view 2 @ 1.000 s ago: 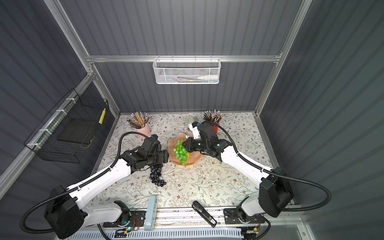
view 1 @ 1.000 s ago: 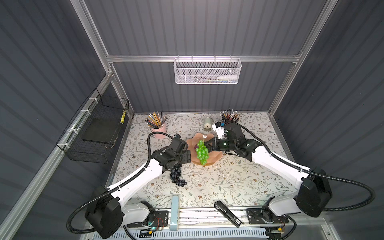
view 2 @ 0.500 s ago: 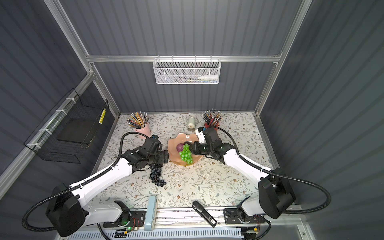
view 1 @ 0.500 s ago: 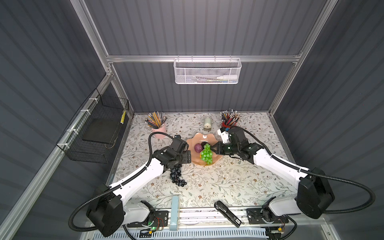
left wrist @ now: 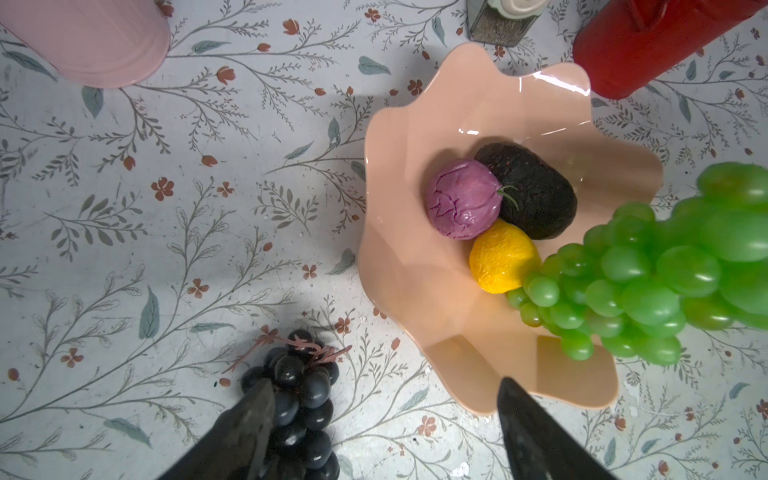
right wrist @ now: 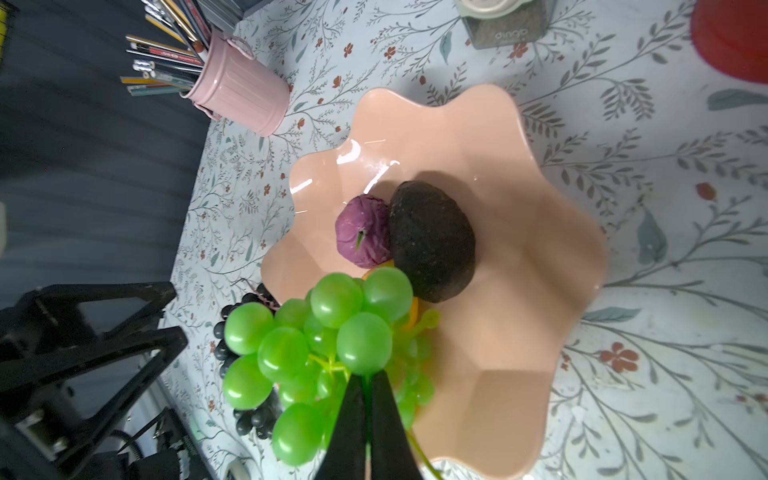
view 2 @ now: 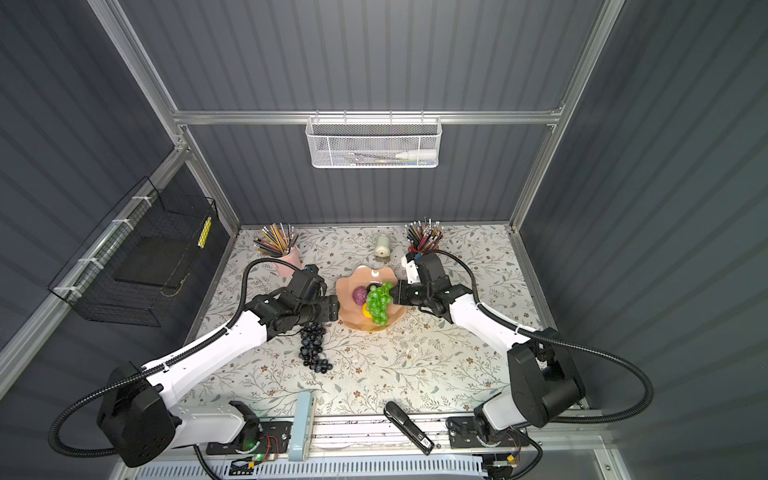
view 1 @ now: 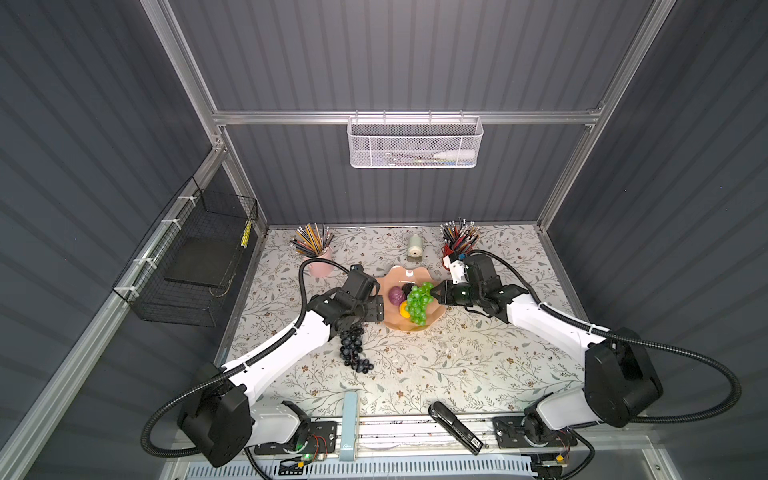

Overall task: Place and organize the fake fruits in the fruit bowl
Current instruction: 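Lift the green grapes and carry them over the pink bowl with the right gripper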

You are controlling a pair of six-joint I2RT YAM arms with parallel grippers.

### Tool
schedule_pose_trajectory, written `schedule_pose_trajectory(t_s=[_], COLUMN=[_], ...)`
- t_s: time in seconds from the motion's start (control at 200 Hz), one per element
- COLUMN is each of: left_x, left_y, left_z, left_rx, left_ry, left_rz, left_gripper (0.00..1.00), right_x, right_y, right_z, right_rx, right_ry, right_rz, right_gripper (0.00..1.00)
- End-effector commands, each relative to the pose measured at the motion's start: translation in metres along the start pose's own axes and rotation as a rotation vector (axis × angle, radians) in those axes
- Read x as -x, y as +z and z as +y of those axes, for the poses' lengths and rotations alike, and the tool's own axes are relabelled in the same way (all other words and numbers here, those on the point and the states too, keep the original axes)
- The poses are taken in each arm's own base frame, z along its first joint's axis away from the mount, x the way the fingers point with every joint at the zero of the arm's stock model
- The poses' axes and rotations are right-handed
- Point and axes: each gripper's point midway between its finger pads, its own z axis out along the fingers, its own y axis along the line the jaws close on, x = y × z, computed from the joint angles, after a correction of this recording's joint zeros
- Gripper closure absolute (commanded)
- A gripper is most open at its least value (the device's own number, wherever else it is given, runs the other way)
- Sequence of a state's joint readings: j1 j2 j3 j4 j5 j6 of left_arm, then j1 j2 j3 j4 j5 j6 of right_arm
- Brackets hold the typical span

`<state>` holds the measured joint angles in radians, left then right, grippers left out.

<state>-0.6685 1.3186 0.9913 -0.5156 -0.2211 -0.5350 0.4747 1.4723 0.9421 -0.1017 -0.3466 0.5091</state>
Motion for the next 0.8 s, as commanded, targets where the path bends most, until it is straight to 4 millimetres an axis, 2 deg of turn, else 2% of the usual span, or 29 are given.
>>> schedule_pose_trajectory(t_s=[0.0, 0.43, 0.795], left_x=[0.004, 0.005, 0.004], left_y=[0.000, 0.008, 0.010], left_z=[0.003, -0.004, -0.003], left_rx=[0.033, 0.019, 0.022], left_ry=[0.023, 0.041, 0.047], left_rz=[0.007, 0.027, 0.029], left_gripper=[0.15, 0.15, 0.15], right_x=[0.005, 0.003, 0.010], right_y=[-0.001, -0.016, -0.010], right_z=[-0.015, -0.033, -0.044], right_rx=[-0.084, -0.196, -0.262], right_ry=[-0.061, -0.117, -0.176], right_rz=[-0.026, -0.045, -0.044], right_gripper=[1.00, 1.00, 1.00])
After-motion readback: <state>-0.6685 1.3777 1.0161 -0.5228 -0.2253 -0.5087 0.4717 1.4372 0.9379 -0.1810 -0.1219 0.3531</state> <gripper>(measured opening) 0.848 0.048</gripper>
